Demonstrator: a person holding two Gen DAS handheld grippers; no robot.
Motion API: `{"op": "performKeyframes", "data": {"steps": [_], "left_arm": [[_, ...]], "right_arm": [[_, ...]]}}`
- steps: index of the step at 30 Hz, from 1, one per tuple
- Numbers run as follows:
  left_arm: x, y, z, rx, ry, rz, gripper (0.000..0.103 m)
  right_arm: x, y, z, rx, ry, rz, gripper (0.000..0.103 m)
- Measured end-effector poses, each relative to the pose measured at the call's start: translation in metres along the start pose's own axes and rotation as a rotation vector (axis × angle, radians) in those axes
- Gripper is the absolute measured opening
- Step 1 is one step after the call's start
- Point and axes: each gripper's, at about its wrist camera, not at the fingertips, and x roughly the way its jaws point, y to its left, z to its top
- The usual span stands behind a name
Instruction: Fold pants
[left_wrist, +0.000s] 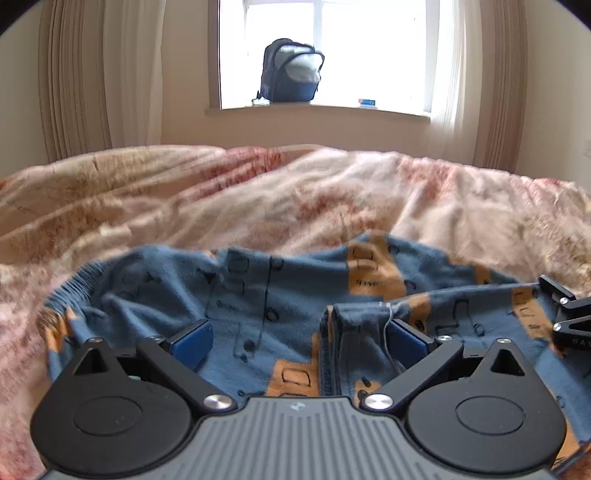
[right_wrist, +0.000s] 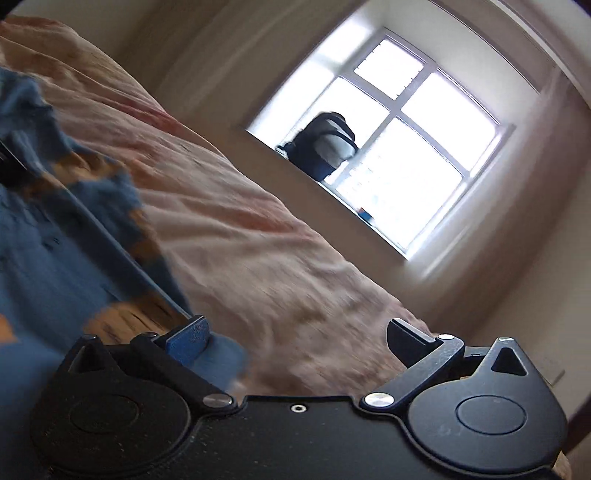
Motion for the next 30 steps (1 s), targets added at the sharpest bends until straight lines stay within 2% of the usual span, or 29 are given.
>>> {"op": "performKeyframes", "data": {"steps": [3,4,7,8,10,13,18,20,22,23,25,26,30], "left_arm": [[-0.018,0.001,0.001,0.009,-0.034,-0.011,0.103],[-0.025,0.001,0.0,0.003,-0.043,-0.019,0.103],[-0.04,-0.002,-0.016,-0.015,-0.046,-0.045,0.103],[-0.04,-0.004,-0.023,-0.005,-0.033,-0.028,0.103],[-0.034,-0.011,-0.037,0.052,0.003,0.055,0.103],[-0.036,-0.007,-0.041,0.04,-0.022,0.038,0.103],[-0.049,-0.001,-0.033,0.036,-0.046,0.026,0.103],[-0.055,0.0,-0.032,0.057,-0.062,0.059,0.103],[-0.048,0.001,-0.035,0.079,-0.017,0.134,0.103],[-0.044,0.005,-0.037,0.076,0.011,0.127,0.103],[-0.051,0.018,-0.04,-0.011,0.012,0.081,0.103],[-0.057,0.024,-0.04,-0.055,0.006,0.073,0.103],[-0.084,0.05,-0.041,-0.151,-0.019,0.069,0.103]], "right_arm": [[-0.022,-0.008,-0.002,0.005,0.002,-0.071,0.1],[-0.036,-0.01,0.0,0.035,-0.01,-0.054,0.1],[-0.08,0.003,0.003,0.089,-0.053,0.069,0.102],[-0.092,0.012,0.002,0.082,-0.063,0.098,0.102],[-0.106,0.03,-0.002,0.018,-0.075,0.15,0.102],[-0.108,0.043,-0.018,-0.073,-0.069,0.119,0.102],[-0.106,0.017,-0.025,0.011,-0.019,0.051,0.102],[-0.109,0.014,-0.018,0.014,-0.053,0.041,0.102],[-0.107,0.016,-0.013,0.008,-0.064,0.051,0.102],[-0.102,0.019,-0.013,0.011,-0.044,0.076,0.102],[-0.089,0.027,-0.019,0.01,0.017,0.125,0.102],[-0.086,0.025,-0.021,0.026,0.021,0.136,0.102],[-0.092,0.006,0.0,0.05,-0.093,0.158,0.102]]}}
